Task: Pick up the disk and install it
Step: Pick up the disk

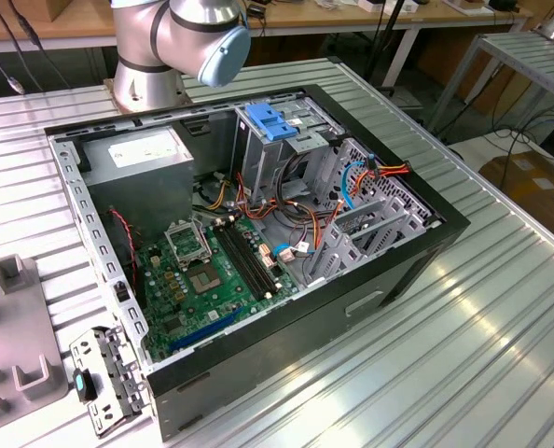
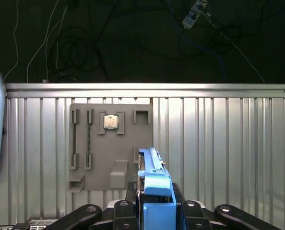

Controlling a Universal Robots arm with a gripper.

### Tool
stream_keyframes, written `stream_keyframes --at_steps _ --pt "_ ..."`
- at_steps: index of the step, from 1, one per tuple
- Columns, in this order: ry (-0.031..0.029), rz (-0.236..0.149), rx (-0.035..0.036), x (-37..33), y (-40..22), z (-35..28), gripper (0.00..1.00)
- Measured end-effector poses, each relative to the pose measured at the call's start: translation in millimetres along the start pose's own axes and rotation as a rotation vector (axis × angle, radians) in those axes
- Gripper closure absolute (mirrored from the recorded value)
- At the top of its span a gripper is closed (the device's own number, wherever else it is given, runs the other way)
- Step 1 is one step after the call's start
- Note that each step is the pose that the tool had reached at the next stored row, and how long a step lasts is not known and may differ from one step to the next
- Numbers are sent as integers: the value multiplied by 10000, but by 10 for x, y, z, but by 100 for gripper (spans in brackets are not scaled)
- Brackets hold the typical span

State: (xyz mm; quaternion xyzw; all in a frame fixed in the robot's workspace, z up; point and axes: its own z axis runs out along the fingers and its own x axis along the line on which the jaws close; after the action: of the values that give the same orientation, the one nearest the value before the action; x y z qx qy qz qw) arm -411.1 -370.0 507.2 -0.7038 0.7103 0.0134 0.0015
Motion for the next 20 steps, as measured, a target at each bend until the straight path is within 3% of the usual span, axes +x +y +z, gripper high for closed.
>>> stream_keyframes --at_steps 3,14,17,20 --pt "1 0 -1 0 -29 -1 63" --pt "1 0 -2 -2 -231 -5 63" --pt "1 0 -3 -3 -321 -7 63" --pt "2 0 -3 -3 -369 -8 63"
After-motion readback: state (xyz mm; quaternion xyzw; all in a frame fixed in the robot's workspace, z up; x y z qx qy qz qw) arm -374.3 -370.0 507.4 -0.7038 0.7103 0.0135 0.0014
